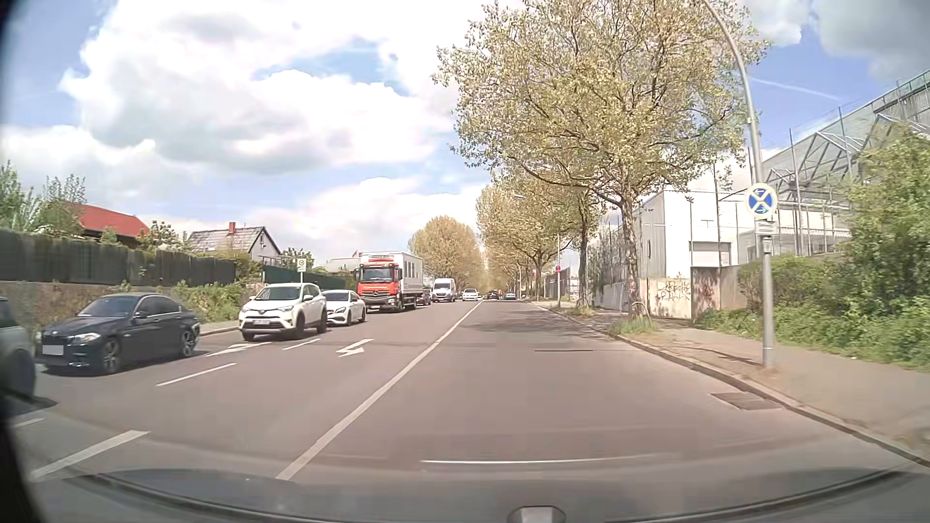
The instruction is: Follow the waypoints while adhering to traffic rules and regulations
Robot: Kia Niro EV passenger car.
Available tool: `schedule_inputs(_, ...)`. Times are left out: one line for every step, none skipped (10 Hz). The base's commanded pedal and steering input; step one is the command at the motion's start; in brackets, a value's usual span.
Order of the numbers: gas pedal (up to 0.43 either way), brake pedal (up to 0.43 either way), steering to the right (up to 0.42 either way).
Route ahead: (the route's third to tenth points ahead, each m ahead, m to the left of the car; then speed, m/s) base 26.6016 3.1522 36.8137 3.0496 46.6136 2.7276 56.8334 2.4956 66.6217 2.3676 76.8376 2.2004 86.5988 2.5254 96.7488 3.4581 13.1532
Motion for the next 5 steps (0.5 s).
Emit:
schedule_inputs(0.339,0.024,0.008)
schedule_inputs(0.390,0.024,0.008)
schedule_inputs(0.390,0.024,0.008)
schedule_inputs(0.390,0.024,0.008)
schedule_inputs(0.358,0.024,0.008)
